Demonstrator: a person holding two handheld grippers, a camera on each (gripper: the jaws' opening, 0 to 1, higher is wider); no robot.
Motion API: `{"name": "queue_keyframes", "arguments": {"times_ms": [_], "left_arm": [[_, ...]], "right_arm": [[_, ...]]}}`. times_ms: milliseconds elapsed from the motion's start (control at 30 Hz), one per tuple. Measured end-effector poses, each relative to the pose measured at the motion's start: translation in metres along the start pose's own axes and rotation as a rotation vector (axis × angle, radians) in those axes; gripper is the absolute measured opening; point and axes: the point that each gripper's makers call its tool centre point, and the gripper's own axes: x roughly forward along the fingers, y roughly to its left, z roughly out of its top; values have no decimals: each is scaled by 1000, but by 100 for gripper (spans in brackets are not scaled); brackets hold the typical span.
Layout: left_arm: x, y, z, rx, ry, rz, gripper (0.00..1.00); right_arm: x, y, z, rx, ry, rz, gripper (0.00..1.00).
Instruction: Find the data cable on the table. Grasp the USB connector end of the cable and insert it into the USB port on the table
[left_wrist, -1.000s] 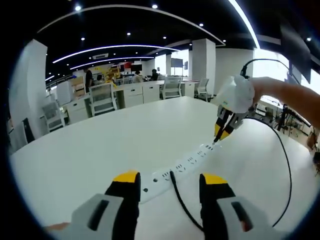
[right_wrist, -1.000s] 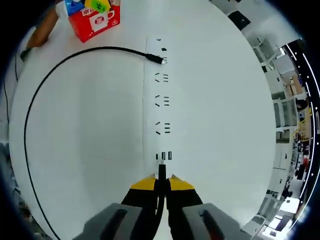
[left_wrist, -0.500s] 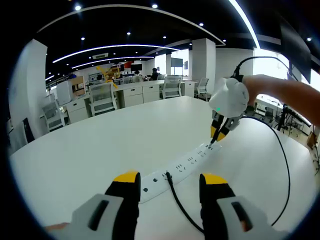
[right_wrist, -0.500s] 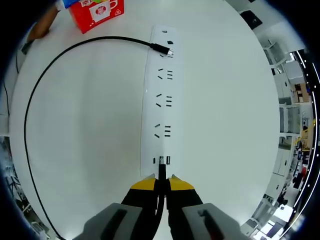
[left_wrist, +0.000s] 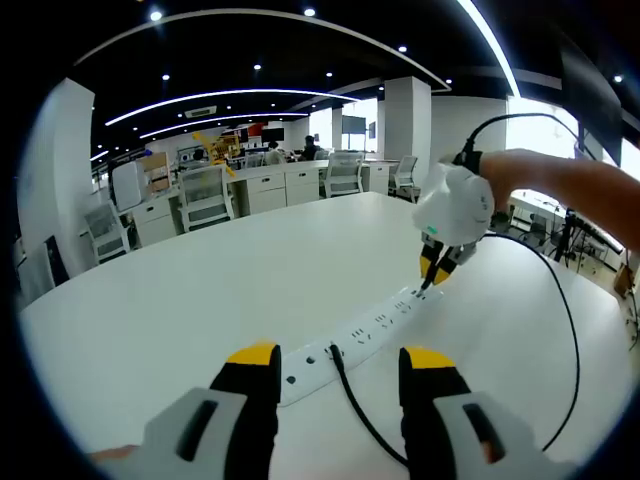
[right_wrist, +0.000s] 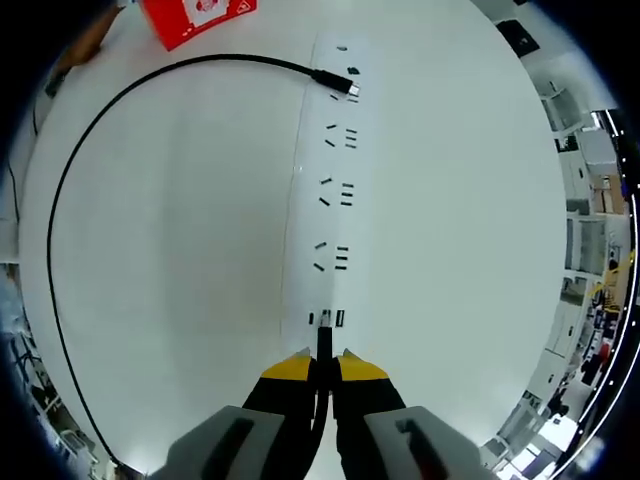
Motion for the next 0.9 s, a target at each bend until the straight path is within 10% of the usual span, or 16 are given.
{"name": "queue_keyframes", "arguments": {"times_ms": [900], "left_arm": [[0, -1, 0, -1, 1, 0, 47]], "right_arm": [[-5, 8, 13, -4, 9, 38, 9]]}}
